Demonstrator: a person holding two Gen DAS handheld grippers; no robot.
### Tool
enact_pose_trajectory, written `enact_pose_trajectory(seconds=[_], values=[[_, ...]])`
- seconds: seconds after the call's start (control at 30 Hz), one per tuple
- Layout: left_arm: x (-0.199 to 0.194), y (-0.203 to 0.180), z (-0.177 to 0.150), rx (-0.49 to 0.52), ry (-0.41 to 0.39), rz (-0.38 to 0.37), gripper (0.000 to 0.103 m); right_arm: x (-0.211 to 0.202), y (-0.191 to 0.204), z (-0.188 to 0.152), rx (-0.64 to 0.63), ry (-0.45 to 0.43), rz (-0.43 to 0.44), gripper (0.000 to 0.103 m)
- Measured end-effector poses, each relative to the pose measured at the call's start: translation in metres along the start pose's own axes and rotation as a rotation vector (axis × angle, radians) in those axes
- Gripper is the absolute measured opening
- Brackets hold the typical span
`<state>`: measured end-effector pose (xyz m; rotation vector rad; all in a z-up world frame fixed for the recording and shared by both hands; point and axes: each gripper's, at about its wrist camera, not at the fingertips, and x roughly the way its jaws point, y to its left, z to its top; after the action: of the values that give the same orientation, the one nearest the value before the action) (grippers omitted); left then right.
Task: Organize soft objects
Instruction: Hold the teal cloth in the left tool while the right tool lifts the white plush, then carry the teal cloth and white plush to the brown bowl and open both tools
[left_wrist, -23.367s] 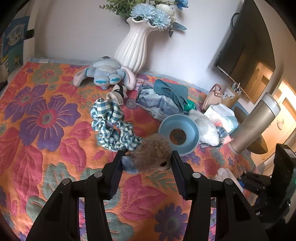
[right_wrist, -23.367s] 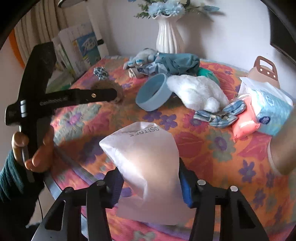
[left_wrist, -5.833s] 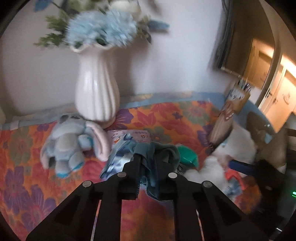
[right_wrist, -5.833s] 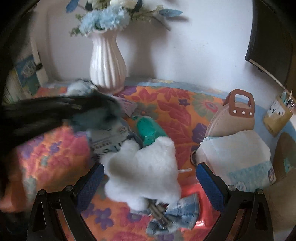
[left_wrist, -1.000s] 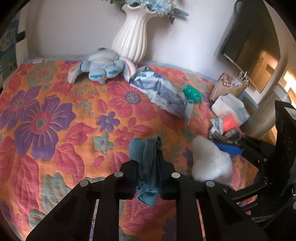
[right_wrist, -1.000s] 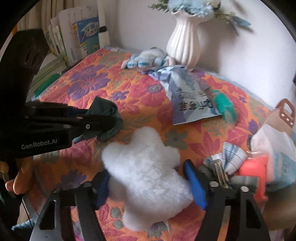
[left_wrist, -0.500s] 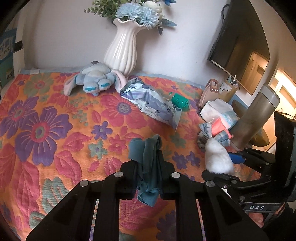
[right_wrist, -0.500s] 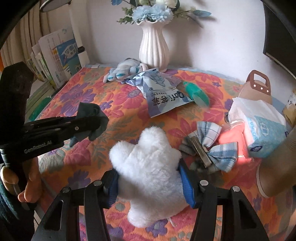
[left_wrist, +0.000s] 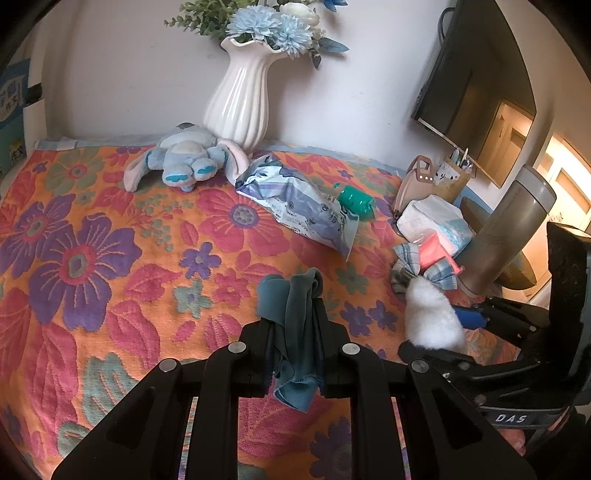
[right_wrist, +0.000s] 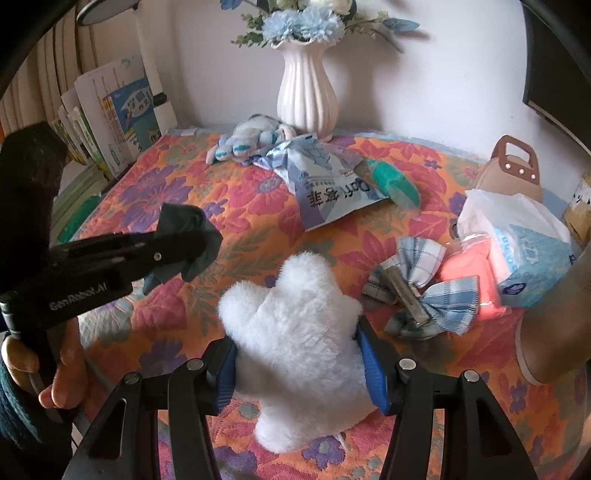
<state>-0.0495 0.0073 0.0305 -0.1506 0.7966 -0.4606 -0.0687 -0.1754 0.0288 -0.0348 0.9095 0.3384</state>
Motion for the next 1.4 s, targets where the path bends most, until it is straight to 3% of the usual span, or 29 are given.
enact_pose_trajectory(seconds=[0.23,0.27,0.37,0.47,0.5,0.57,0.73,0.8,0.83,0.87,0.97,1.07,1.13,1.17,1.4], values=[[0.007,0.007,0.001,-0.036,0.046,-0.039,0.019,-0.01,-0.008,-0.007,0.027,0.007,0.001,0.056],[0.009,0.011,0.001,-0.061,0.068,-0.064,0.031,-0.011,-0.01,-0.008,0.035,0.013,0.007,0.056],[0.01,0.025,0.0,-0.139,0.112,-0.131,0.044,-0.008,-0.014,-0.011,0.057,0.04,0.022,0.056],[0.007,0.032,-0.004,-0.182,0.124,-0.16,0.075,-0.004,-0.015,-0.012,0.057,0.056,0.013,0.057],[0.004,0.031,-0.004,-0.18,0.118,-0.16,0.084,-0.003,-0.015,-0.012,0.058,0.057,0.018,0.058],[0.001,0.027,-0.005,-0.155,0.11,-0.111,0.092,-0.001,-0.017,-0.013,0.062,0.059,0.034,0.061],[0.012,0.015,0.0,-0.112,0.142,-0.008,0.091,0.002,-0.014,-0.016,0.05,0.067,0.04,0.067],[0.02,0.01,0.004,-0.094,0.156,0.049,0.086,0.003,-0.012,-0.017,0.042,0.075,0.032,0.075],[0.024,0.005,0.006,-0.078,0.156,0.081,0.08,0.003,-0.011,-0.017,0.041,0.074,0.037,0.076],[0.025,0.002,0.007,-0.064,0.157,0.09,0.064,0.002,-0.01,-0.017,0.04,0.072,0.042,0.079],[0.03,-0.006,0.006,-0.025,0.155,0.132,0.03,0.003,-0.008,-0.017,0.036,0.073,0.037,0.082],[0.024,-0.004,0.004,-0.05,0.139,0.112,0.016,0.007,-0.005,-0.016,0.033,0.076,0.002,0.082],[0.017,-0.004,0.002,-0.066,0.124,0.099,0.015,0.006,-0.002,-0.017,0.028,0.069,-0.039,0.063],[0.014,-0.005,0.001,-0.064,0.115,0.095,0.015,0.004,-0.001,-0.016,0.021,0.062,-0.056,0.059],[-0.015,-0.032,0.001,-0.029,0.025,0.01,0.015,-0.04,-0.006,-0.017,0.045,-0.032,-0.065,0.057]])
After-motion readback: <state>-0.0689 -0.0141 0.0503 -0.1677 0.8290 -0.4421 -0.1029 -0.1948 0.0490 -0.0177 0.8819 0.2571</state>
